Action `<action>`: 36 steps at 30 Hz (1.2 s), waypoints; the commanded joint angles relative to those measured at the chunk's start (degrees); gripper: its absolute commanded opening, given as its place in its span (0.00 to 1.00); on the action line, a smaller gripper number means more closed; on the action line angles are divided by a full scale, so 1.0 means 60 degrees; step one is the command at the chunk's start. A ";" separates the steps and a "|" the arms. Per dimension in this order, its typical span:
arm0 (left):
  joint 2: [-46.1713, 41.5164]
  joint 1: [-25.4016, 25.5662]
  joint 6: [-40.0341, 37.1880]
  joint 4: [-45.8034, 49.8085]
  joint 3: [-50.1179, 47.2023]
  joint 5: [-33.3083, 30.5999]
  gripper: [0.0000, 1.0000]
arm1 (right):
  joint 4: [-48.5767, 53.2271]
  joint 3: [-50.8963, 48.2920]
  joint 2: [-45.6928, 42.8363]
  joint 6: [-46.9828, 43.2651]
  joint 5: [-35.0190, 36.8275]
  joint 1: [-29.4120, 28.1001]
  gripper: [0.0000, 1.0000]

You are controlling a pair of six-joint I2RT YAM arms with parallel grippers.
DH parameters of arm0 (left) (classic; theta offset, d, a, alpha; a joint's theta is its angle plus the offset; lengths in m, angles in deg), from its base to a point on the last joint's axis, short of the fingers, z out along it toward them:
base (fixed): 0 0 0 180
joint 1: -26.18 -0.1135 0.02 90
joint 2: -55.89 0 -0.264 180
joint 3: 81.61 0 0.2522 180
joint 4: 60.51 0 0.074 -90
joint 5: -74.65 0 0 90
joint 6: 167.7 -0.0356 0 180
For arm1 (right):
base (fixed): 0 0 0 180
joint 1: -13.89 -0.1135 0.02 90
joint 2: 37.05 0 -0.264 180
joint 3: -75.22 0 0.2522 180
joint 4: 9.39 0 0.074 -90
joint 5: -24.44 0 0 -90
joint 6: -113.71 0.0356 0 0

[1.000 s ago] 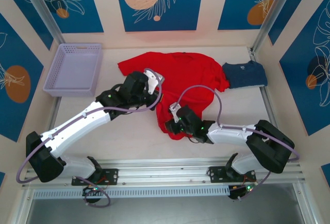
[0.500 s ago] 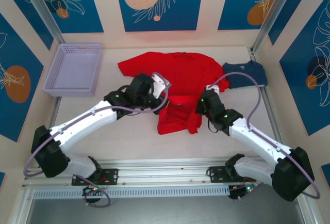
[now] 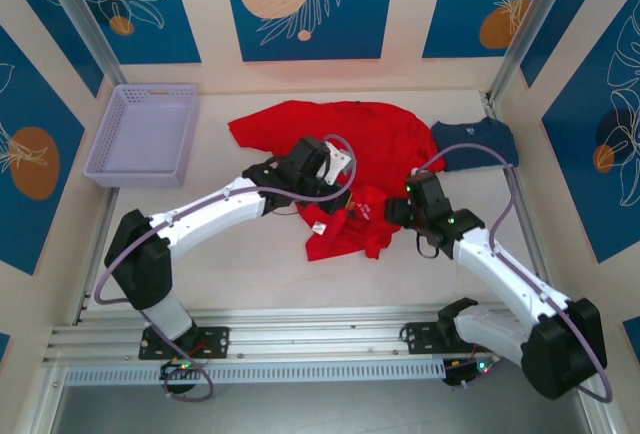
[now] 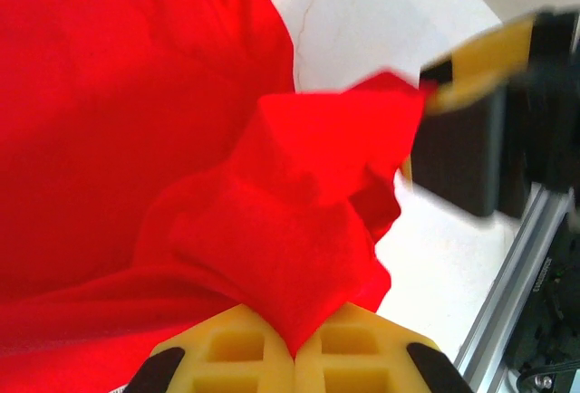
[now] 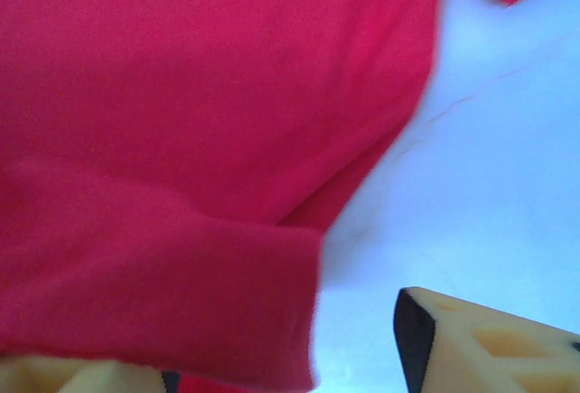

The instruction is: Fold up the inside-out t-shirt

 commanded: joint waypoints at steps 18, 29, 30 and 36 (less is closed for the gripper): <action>-0.0198 -0.0616 -0.0026 0.0752 0.0605 0.0383 0.00 | -0.6927 -0.2546 0.1509 -0.3023 0.0389 -0.4310 0.26; -0.0541 -0.0731 -0.0271 0.1134 0.0890 0.0767 0.00 | -0.9599 -0.2693 0.3881 -0.4041 0.1298 -0.4116 0.15; -0.0605 -0.0744 -0.0291 0.1164 0.0911 0.0773 0.00 | -0.9837 -0.2664 0.4158 -0.4169 0.1453 -0.4120 0.15; -0.0942 -0.0754 -0.0448 0.1467 0.0990 0.0931 0.00 | -1.0592 -0.2369 0.5052 -0.4124 0.1786 -0.3728 0.13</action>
